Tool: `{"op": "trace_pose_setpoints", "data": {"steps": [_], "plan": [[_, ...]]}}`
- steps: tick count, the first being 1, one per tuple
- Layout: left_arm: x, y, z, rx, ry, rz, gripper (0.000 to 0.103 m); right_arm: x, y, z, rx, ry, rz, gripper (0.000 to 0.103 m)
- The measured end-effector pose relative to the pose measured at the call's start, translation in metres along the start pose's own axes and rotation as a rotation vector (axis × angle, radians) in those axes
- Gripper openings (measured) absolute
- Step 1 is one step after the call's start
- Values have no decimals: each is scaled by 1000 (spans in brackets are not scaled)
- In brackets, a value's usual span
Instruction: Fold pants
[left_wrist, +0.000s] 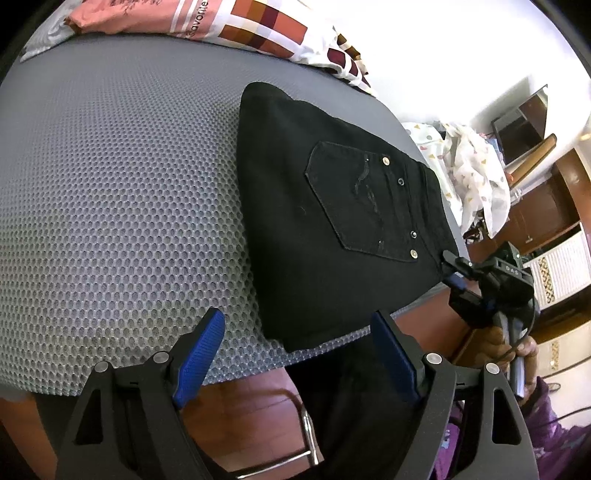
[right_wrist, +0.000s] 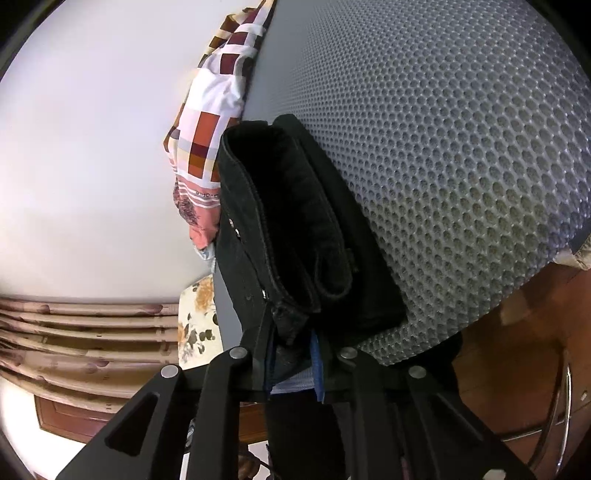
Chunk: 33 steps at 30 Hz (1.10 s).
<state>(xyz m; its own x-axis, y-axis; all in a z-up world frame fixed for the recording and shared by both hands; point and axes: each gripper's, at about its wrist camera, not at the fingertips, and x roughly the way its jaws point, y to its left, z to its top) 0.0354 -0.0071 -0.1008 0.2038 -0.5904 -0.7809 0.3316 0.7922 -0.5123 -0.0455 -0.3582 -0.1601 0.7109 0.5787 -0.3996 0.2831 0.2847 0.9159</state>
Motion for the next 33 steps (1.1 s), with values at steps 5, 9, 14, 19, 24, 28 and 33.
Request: {"op": "trace_pose_setpoints", "data": {"steps": [5,9,14,19,24,28,33], "plan": [[0,1,-1,0,0,2,81,-18,9,3,-59,-12,-65,18],[-3,2,0,0,-7,-1,81,-44,30,7,-193,-78,-206,28],[-5,3,0,3,-9,-1,81,-41,51,23,-280,-113,-259,43],[-3,1,-1,7,-4,12,81,-6,47,25,-299,-25,-295,29],[-5,3,0,7,-20,16,81,-12,41,11,-311,-5,-299,14],[-5,6,2,3,-18,20,81,-12,22,18,-279,-2,-274,13],[-10,6,6,8,-23,22,81,-13,26,24,-258,7,-232,22]]}}
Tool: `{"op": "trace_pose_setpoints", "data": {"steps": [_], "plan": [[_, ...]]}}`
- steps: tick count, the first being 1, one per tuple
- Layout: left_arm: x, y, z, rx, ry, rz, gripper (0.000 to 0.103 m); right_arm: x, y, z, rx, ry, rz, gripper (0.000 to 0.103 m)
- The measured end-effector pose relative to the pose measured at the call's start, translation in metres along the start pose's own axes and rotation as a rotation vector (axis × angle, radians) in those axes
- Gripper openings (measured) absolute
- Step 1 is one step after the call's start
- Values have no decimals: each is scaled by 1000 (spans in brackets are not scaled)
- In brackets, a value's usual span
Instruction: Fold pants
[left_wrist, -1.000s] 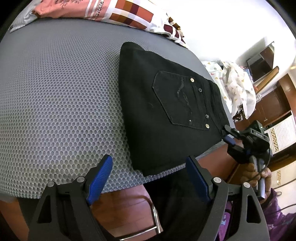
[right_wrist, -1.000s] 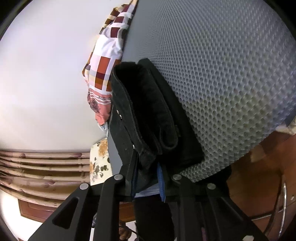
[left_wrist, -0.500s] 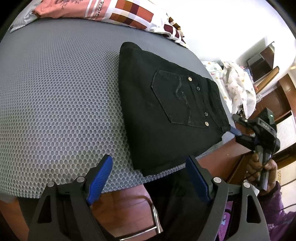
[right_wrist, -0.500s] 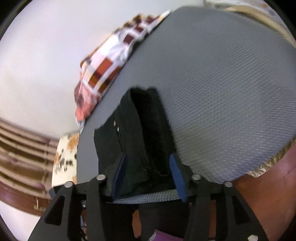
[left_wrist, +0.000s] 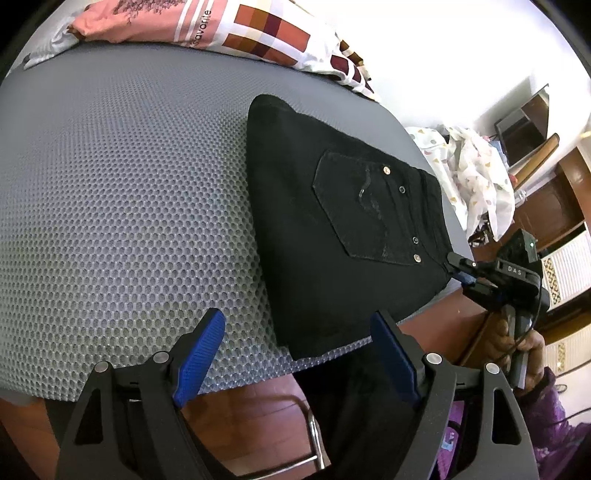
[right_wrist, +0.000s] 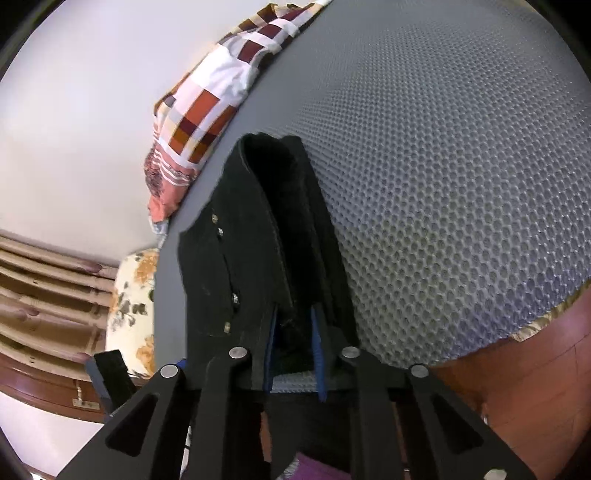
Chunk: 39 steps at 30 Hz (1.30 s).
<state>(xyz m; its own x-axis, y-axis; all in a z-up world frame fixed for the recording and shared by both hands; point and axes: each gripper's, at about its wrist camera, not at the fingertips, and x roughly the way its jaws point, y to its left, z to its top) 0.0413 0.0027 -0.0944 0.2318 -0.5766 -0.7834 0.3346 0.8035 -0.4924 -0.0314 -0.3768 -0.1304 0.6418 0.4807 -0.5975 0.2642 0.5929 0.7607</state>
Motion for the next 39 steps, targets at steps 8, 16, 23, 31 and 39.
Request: {"op": "trace_pose_setpoints", "data": {"steps": [8,16,23,31,39], "plan": [[-9,-3,17,18,-29,12,81,-19,13,18,-65,-58,-67,58],[13,-23,39,127,-42,135,81,9,18,37,-148,-24,-167,63],[38,-36,52,202,-36,242,81,24,22,37,-205,-20,-195,63],[64,-45,54,300,-12,355,81,33,30,38,-260,-37,-211,67],[72,-46,57,318,-18,366,88,42,40,32,-347,-50,-245,76]]}}
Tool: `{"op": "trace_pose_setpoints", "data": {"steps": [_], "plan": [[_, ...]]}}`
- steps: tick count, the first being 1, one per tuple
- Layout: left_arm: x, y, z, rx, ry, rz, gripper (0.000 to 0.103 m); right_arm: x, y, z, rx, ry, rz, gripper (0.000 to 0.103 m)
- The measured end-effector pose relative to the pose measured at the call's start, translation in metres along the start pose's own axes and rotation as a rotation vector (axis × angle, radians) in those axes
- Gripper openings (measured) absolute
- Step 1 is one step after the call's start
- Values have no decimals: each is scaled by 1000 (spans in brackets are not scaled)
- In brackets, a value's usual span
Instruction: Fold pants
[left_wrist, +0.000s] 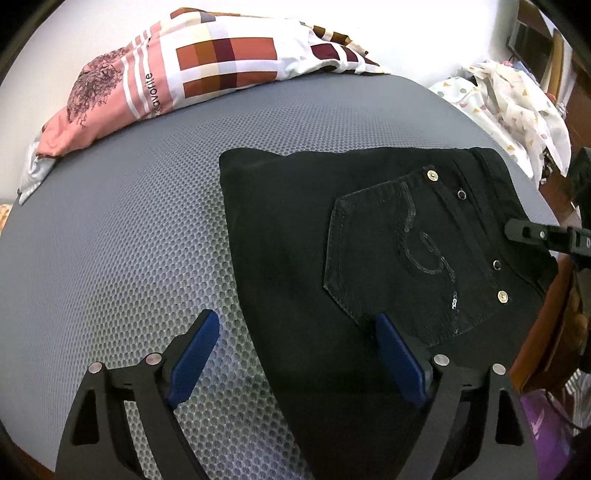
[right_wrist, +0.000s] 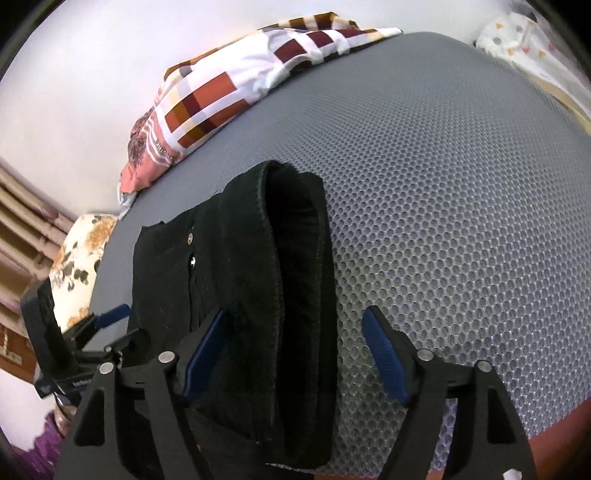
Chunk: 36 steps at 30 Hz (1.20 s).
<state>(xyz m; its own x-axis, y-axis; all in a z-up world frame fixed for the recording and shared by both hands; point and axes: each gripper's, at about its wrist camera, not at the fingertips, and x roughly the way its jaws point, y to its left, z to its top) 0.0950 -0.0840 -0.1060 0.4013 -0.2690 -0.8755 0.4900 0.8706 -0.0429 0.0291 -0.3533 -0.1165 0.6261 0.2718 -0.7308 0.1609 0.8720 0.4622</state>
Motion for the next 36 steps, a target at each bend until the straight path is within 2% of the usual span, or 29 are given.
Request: {"op": "trace_pose_setpoints", "data": {"steps": [8,19,23,29,33,36], "plan": [[3,2,3,-3,-1,-1,91,2,6,-5,-56,-16,20,91],[9,5,6,-11,-5,-10,97,0,3,-11,-65,-37,36,92],[12,6,5,-17,-10,-11,100,1,2,-9,-53,-45,52,96],[18,17,5,-78,1,-66,102,3,8,-12,-74,-60,43,101],[19,18,5,-71,-1,-108,102,3,5,-8,-50,-46,72,103],[19,15,4,-53,-6,-105,102,1,-6,-6,3,-45,129,103]]}}
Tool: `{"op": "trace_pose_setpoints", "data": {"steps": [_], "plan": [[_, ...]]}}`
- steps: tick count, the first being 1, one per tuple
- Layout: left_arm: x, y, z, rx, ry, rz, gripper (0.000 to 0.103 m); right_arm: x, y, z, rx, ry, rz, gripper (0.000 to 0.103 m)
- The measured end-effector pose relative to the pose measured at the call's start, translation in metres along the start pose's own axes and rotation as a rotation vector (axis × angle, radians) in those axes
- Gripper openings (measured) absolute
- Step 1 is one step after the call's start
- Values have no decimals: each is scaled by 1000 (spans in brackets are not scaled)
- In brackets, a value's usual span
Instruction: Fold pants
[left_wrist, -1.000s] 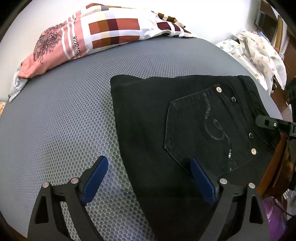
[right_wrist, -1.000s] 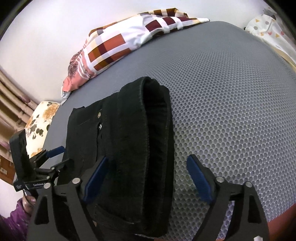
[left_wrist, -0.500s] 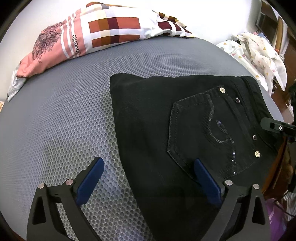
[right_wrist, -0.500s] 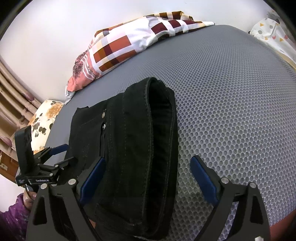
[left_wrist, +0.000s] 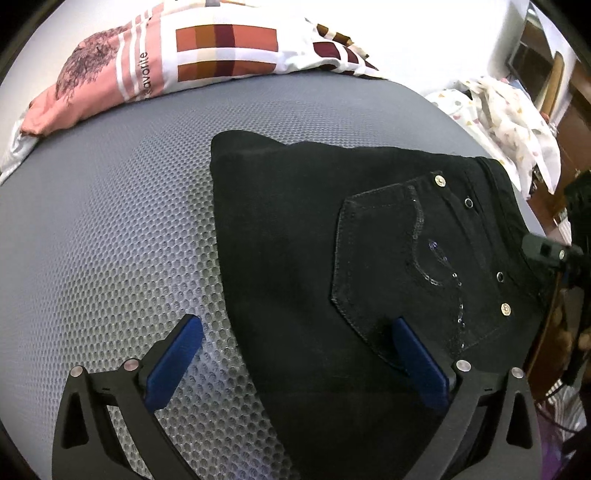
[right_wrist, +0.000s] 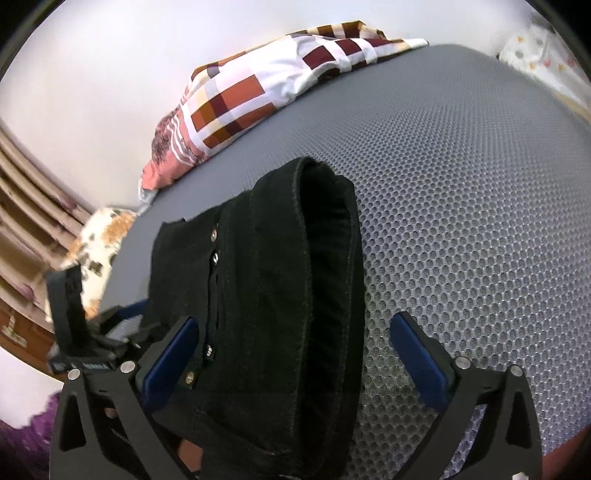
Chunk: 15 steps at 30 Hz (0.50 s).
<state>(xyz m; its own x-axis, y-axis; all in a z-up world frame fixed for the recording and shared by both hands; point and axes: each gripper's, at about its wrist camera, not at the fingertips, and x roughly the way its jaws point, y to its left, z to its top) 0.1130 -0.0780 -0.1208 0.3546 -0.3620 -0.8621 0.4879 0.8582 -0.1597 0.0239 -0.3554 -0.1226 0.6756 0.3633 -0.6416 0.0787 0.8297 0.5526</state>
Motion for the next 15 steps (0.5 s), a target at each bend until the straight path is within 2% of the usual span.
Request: {"op": "trace_pose_setpoints", "data": {"steps": [4,11,15], "plan": [[0,1,0,-4,2,-11,102,-4,-9,-1,52,-28,57,103],[0,-2,0,4,8,0,102,-9,-11,-7,67,-76,86,103],[0,-2,1,-3,11,6,102,-9,-10,-2,70,-70,95,103]]}}
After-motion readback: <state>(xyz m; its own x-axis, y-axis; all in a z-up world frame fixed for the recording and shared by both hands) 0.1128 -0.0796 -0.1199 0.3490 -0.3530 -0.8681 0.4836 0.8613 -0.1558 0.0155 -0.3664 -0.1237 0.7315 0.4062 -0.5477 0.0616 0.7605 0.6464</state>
